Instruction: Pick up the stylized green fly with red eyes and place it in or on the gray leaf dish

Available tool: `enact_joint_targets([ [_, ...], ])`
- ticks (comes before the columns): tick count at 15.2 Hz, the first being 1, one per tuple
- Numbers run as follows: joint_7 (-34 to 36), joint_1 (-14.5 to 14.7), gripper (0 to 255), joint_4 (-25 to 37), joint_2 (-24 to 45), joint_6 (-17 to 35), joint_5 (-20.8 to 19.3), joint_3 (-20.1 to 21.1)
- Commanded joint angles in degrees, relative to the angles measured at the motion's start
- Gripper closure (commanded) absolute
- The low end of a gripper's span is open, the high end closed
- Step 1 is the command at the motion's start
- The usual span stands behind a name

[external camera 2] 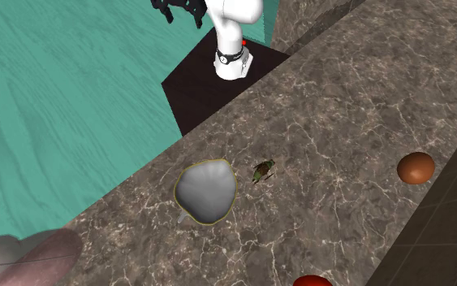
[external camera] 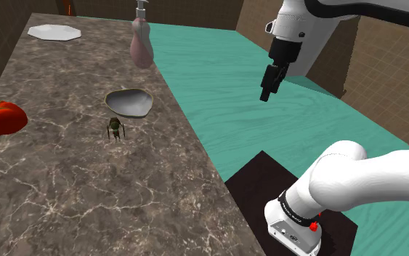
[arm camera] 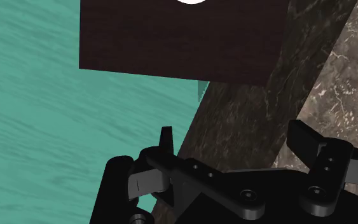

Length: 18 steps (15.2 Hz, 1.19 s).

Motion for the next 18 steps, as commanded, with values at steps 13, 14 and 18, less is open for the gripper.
enact_joint_targets([
  [13,9.1,5.1,0,1.9,12.7,17.6,7.3,10.6],
  [14,9.8,5.4,0,2.4,14.1,18.9,7.6,11.5],
  [18,12.9,6.5,0,5.5,20.0,24.1,8.1,14.9],
])
